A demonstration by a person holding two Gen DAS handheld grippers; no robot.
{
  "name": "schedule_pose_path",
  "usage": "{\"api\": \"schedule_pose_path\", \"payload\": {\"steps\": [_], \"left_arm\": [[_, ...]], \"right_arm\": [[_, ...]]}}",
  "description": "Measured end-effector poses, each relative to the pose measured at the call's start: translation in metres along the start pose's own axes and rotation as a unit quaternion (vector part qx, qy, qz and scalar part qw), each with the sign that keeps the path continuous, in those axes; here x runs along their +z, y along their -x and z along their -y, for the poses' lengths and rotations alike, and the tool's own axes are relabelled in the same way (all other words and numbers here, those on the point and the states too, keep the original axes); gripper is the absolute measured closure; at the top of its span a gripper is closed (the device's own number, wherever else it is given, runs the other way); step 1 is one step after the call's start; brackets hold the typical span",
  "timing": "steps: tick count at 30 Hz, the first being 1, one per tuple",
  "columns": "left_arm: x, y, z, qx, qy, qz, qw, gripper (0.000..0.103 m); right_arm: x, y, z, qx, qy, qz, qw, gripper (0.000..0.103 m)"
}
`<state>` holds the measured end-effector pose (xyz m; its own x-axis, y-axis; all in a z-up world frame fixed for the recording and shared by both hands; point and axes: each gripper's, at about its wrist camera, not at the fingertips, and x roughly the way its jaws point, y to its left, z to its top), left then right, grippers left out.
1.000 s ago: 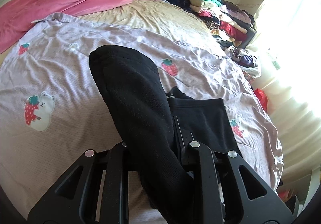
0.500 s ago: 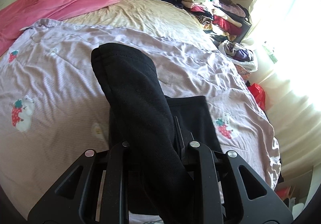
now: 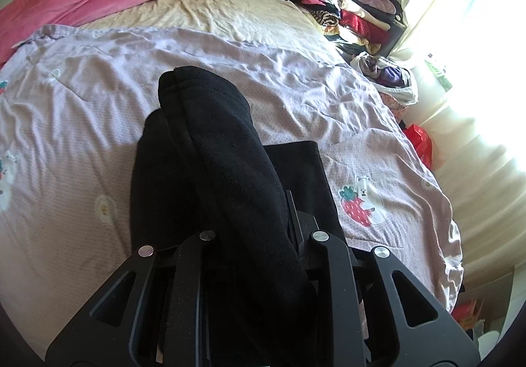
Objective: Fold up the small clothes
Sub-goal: 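Open the left gripper while the right gripper lifts the shirt edge over the shirt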
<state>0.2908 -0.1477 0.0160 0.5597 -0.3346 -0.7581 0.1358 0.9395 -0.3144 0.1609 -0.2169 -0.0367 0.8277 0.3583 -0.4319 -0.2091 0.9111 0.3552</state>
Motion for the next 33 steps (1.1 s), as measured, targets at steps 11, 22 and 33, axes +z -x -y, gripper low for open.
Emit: {"api": "schedule_pose_path", "payload": {"steps": [11,22,33], "left_arm": [[-0.013,-0.006,-0.020,-0.095,0.046,0.019,0.9943,0.041],[-0.031,0.025,-0.061,-0.020,0.026,0.034,0.9989,0.041],[-0.058,0.016,-0.077,-0.005,0.009,0.012,0.9999,0.041]], "right_arm": [[-0.010,-0.023,0.027,-0.027,-0.041,-0.048,0.998,0.096],[-0.014,-0.021,0.056,-0.007,-0.127,-0.073,0.989,0.094],[-0.007,0.007,0.056,-0.044,-0.104,-0.096,0.989,0.084]]}}
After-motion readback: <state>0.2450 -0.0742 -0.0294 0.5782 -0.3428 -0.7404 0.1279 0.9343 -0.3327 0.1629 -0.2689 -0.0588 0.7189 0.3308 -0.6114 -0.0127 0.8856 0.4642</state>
